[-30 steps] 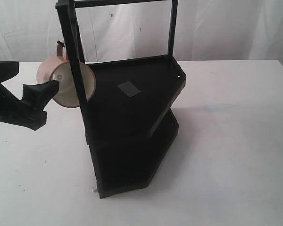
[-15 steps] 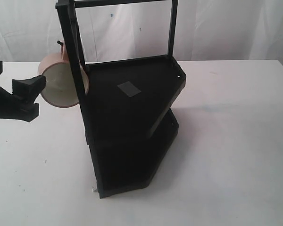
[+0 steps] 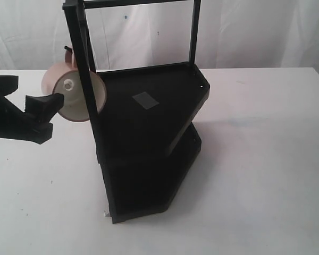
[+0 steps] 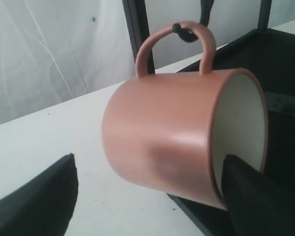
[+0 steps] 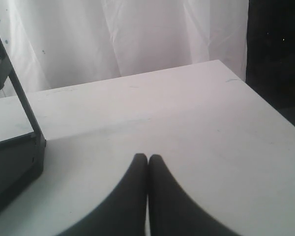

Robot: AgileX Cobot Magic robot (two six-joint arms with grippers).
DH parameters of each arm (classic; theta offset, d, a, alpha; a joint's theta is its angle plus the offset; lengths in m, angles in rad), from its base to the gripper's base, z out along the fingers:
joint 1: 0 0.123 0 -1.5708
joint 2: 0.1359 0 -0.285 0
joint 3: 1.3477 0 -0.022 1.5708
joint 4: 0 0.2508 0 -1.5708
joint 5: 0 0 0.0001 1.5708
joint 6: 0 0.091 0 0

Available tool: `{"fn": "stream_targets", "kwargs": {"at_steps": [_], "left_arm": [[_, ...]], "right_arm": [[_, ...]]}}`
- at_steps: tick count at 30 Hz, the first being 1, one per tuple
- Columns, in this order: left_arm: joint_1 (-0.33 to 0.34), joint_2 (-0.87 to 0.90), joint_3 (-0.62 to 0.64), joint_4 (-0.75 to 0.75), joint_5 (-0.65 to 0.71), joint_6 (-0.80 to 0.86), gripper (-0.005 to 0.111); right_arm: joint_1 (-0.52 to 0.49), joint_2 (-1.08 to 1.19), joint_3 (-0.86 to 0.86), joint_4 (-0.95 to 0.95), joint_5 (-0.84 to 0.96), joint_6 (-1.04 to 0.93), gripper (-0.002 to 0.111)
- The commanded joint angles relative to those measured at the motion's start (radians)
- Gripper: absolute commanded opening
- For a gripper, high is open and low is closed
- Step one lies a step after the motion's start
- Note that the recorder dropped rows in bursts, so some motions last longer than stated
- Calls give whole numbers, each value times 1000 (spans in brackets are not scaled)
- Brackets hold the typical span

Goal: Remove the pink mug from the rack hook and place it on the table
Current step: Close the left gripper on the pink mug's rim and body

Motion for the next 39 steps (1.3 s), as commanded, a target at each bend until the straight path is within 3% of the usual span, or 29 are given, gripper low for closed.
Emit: {"fn": "stream_targets", "kwargs": {"at_steps": [1, 9, 39], "left_arm": [[-8, 0, -41, 94, 64, -109, 80], [-8, 73, -52, 106, 53, -134, 80], [-8, 208, -54, 18, -228, -135, 80]], "right_arm": [[-6, -6, 5, -6, -11, 4, 0], [-6, -6, 5, -6, -11, 4, 0], [-6, -6, 5, -6, -11, 4, 0]]}}
